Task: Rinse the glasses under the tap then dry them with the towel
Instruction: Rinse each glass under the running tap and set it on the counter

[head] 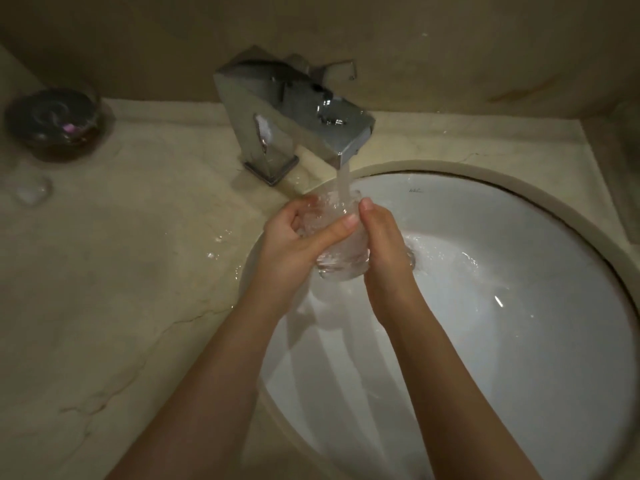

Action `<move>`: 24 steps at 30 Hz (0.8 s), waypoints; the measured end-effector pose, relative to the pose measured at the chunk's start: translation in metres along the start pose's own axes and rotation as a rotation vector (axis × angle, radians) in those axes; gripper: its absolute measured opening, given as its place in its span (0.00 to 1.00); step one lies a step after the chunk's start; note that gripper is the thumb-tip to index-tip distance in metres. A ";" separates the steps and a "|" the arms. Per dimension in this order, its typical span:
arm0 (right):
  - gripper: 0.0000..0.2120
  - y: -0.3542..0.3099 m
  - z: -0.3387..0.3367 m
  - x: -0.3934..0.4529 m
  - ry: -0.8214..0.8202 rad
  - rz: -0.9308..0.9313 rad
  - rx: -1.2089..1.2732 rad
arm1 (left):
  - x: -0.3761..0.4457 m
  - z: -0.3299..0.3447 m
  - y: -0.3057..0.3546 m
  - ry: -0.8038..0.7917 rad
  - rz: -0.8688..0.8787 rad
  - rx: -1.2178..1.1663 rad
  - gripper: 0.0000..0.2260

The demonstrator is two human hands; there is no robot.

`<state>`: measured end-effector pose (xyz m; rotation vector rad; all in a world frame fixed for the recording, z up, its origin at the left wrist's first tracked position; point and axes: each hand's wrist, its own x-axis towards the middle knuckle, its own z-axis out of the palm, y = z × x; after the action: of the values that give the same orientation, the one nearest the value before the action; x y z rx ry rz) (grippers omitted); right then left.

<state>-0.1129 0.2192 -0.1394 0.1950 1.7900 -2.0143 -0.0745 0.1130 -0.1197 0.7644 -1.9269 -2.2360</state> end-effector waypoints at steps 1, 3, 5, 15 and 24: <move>0.22 -0.008 -0.002 -0.002 0.011 -0.011 -0.046 | 0.000 -0.001 0.001 0.030 -0.012 0.047 0.26; 0.20 -0.030 -0.004 -0.003 0.024 -0.023 -0.087 | -0.004 -0.002 0.005 0.054 -0.047 0.085 0.28; 0.22 -0.056 -0.004 0.001 0.012 -0.074 -0.127 | -0.011 -0.001 0.012 0.068 -0.082 0.079 0.29; 0.35 -0.127 0.037 0.029 -0.187 -0.154 -0.302 | -0.031 0.000 0.032 0.109 -0.083 0.015 0.19; 0.30 -0.121 0.032 0.023 -0.148 -0.189 -0.389 | -0.032 -0.002 0.033 0.128 -0.075 -0.007 0.18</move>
<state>-0.1767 0.1909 -0.0334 -0.2434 2.1197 -1.6994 -0.0542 0.1172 -0.0789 0.9684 -1.8602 -2.1752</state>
